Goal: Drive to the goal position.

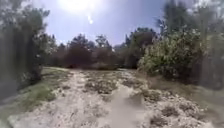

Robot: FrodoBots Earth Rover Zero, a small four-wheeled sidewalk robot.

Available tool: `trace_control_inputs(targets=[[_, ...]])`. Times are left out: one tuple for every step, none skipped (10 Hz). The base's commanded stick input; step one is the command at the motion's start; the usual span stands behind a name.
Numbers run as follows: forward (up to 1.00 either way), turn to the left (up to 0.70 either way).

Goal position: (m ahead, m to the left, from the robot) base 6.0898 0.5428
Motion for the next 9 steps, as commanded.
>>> trace_control_inputs(targets=[[0.7, 0.0], [0.7, 0.0], [0.7, 0.0], [0.7, 0.0], [0.7, 0.0], [0.7, 0.0], [0.7, 0.0], [0.7, 0.0], [0.7, 0.0]])
